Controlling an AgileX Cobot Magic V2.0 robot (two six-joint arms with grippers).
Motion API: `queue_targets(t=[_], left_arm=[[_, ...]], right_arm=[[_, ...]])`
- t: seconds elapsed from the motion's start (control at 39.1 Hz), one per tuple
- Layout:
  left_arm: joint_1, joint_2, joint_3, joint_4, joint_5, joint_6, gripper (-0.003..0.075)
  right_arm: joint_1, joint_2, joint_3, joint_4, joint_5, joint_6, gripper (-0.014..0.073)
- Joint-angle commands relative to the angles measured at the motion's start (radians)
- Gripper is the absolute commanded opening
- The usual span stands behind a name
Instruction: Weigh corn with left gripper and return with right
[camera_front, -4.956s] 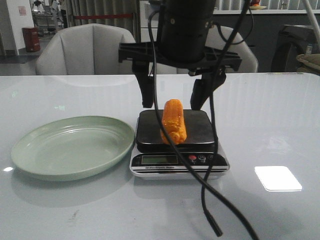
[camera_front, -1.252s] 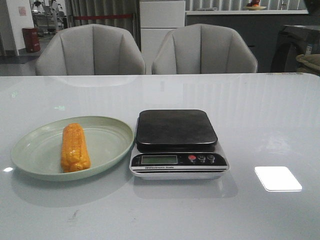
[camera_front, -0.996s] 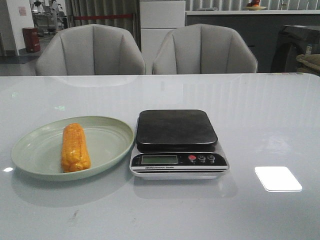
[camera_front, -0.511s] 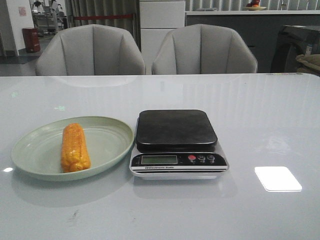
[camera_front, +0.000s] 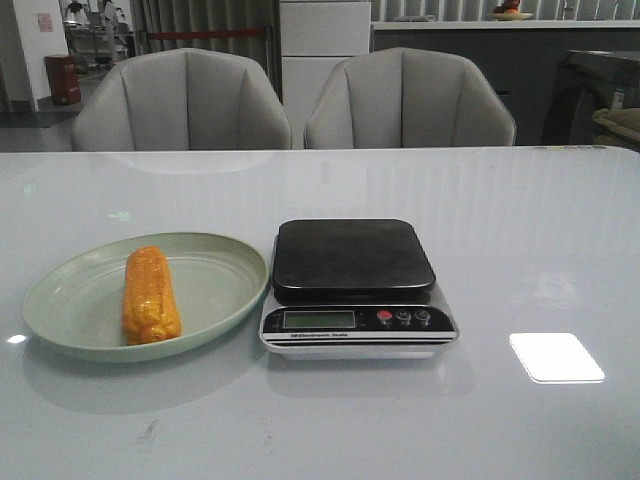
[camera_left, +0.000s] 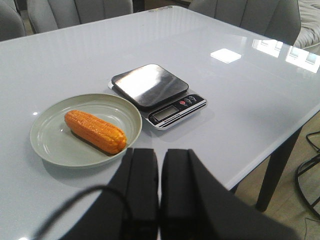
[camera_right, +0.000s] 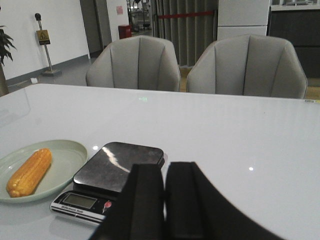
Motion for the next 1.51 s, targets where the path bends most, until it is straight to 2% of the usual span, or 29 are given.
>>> queue_targets(t=[0.0, 0.08, 0.13, 0.23, 0.33, 0.92, 1.05, 1.25, 1.48], left_arm=[[0.003, -0.020, -0.022, -0.009, -0.078, 0.000, 0.0113], [0.003, -0.020, -0.022, -0.009, -0.078, 0.000, 0.0113], [0.003, -0.020, -0.022, -0.009, -0.078, 0.000, 0.0113], [0.003, -0.020, -0.022, -0.009, -0.078, 0.000, 0.0113], [0.003, -0.020, -0.022, -0.009, -0.078, 0.000, 0.0114], [0.005, -0.016, -0.015, -0.003, -0.080, 0.000, 0.0113], [0.058, -0.016, 0.004, 0.106, -0.109, -0.009, 0.0113], [0.237, -0.016, 0.104, 0.121, -0.339, -0.009, 0.0114], [0.413, -0.018, 0.307, 0.121, -0.625, -0.009, 0.0113]], right_arm=[[-0.001, 0.010, -0.027, 0.056, -0.024, 0.011, 0.0158], [-0.001, 0.010, -0.022, 0.142, -0.021, 0.030, 0.0158], [-0.001, 0.010, -0.007, 0.172, -0.073, 0.030, 0.0158], [-0.001, 0.010, 0.035, 0.167, -0.242, 0.014, 0.0158], [-0.001, 0.010, 0.050, 0.167, -0.325, 0.014, 0.0158], [-0.001, 0.010, 0.050, 0.167, -0.328, 0.014, 0.0158], [-0.001, 0.010, 0.050, 0.167, -0.326, 0.014, 0.0158], [-0.001, 0.010, 0.050, 0.167, -0.325, 0.014, 0.0158], [-0.001, 0.010, 0.050, 0.167, -0.325, 0.014, 0.0158]])
